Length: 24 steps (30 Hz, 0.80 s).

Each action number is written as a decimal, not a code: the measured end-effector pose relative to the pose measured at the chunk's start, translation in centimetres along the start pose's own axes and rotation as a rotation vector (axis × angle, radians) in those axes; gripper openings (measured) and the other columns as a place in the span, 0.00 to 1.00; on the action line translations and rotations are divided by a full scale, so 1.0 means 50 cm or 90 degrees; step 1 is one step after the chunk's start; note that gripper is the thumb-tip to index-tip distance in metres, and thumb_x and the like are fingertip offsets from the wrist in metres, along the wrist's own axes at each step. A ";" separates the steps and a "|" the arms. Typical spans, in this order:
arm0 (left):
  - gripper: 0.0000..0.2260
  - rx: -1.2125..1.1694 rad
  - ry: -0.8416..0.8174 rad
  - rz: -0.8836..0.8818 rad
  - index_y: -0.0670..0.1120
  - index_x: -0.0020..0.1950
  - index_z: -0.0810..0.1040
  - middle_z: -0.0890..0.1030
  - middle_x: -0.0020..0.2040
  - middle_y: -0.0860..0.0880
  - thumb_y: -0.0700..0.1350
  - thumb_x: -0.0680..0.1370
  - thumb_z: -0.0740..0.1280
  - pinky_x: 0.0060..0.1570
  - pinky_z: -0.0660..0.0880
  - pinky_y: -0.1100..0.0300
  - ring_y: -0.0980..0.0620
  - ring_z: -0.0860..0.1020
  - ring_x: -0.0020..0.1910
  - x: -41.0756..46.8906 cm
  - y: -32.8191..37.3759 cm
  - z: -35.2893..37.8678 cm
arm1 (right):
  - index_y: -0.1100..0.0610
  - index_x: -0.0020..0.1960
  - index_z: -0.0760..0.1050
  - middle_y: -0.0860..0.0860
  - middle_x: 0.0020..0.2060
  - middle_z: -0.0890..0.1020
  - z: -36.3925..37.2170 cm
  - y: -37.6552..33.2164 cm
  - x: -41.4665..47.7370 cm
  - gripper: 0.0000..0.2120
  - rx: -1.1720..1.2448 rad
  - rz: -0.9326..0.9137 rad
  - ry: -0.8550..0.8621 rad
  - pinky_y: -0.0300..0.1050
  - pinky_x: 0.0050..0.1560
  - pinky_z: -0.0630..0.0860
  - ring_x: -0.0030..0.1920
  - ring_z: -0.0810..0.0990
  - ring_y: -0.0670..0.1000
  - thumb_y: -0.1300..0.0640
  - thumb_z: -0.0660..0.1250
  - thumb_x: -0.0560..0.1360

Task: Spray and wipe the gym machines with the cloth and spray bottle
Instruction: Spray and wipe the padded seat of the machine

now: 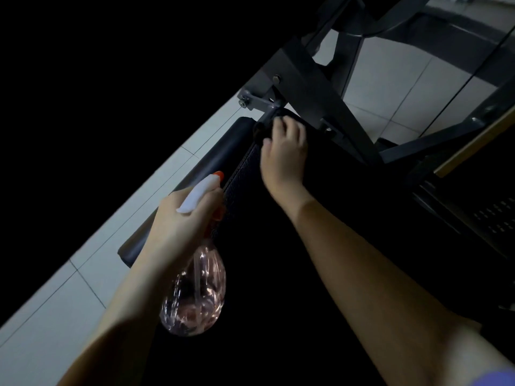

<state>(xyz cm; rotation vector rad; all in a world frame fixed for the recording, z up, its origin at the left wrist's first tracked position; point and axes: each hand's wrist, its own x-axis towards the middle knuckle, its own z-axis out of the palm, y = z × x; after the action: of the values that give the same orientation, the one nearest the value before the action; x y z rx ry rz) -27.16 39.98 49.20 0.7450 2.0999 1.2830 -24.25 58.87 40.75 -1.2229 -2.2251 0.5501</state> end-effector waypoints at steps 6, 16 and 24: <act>0.18 0.028 0.005 0.000 0.41 0.41 0.77 0.78 0.39 0.34 0.57 0.73 0.63 0.37 0.68 0.55 0.49 0.74 0.36 0.000 0.001 0.000 | 0.63 0.58 0.77 0.59 0.53 0.79 -0.017 0.036 -0.061 0.21 0.004 -0.420 -0.112 0.54 0.54 0.75 0.54 0.77 0.62 0.54 0.58 0.71; 0.18 0.037 -0.012 0.011 0.41 0.43 0.77 0.77 0.40 0.34 0.57 0.73 0.63 0.37 0.66 0.54 0.48 0.74 0.36 0.000 -0.002 0.003 | 0.59 0.66 0.73 0.56 0.61 0.73 -0.012 0.051 0.111 0.17 0.015 -0.159 -0.032 0.51 0.64 0.67 0.63 0.67 0.57 0.60 0.60 0.78; 0.18 0.031 -0.025 0.000 0.48 0.45 0.80 0.78 0.38 0.42 0.61 0.71 0.63 0.35 0.67 0.61 0.55 0.73 0.34 -0.012 -0.001 0.006 | 0.63 0.64 0.75 0.60 0.59 0.76 -0.071 0.183 -0.044 0.16 0.042 -0.059 0.043 0.50 0.61 0.69 0.61 0.71 0.60 0.64 0.63 0.76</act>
<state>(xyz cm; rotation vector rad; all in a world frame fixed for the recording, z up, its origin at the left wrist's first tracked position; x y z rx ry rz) -26.53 39.70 49.15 0.7842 2.1057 1.2111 -15.19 61.95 37.60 -1.0836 -2.1778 0.5340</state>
